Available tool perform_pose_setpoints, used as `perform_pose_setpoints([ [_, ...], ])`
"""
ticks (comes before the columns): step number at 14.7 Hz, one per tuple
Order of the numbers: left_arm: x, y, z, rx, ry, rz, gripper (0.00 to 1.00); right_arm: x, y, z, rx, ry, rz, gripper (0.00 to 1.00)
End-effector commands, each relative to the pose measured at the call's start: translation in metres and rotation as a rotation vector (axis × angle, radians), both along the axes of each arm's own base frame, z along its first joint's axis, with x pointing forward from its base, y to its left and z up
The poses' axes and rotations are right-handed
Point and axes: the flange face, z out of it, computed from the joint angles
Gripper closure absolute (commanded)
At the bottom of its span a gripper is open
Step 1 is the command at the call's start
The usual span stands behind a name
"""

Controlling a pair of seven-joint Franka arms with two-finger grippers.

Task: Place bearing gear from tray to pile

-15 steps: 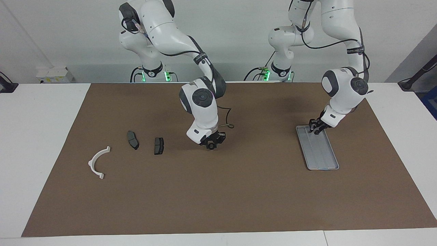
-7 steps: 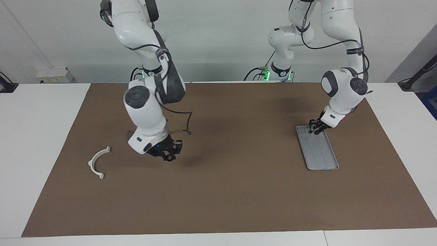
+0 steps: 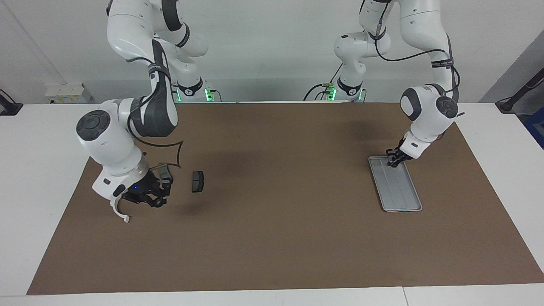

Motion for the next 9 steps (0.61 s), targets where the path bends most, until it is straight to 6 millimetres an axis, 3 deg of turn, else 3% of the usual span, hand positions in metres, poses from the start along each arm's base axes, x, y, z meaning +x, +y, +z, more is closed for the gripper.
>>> perform_pose_setpoints([
  [1, 0.002, -0.004, 0.000, 0.003, -0.012, 0.006, 1.00, -0.004, -0.015, -0.031, -0.009, -0.009, 0.027, 1.00],
  [4, 0.015, -0.010, 0.017, 0.005, -0.031, 0.040, 1.00, -0.014, -0.016, -0.055, -0.005, 0.018, 0.028, 1.00],
  [5, 0.021, -0.021, 0.026, 0.006, -0.035, 0.057, 1.00, -0.017, -0.016, -0.062, -0.007, 0.021, 0.030, 1.00],
  [7, 0.035, -0.053, 0.048, 0.007, -0.036, 0.093, 1.00, -0.025, -0.018, -0.077, -0.005, 0.041, 0.039, 1.00],
  [9, 0.046, -0.100, 0.057, 0.013, -0.026, 0.152, 1.00, -0.030, -0.017, -0.085, -0.003, 0.050, 0.045, 1.00],
])
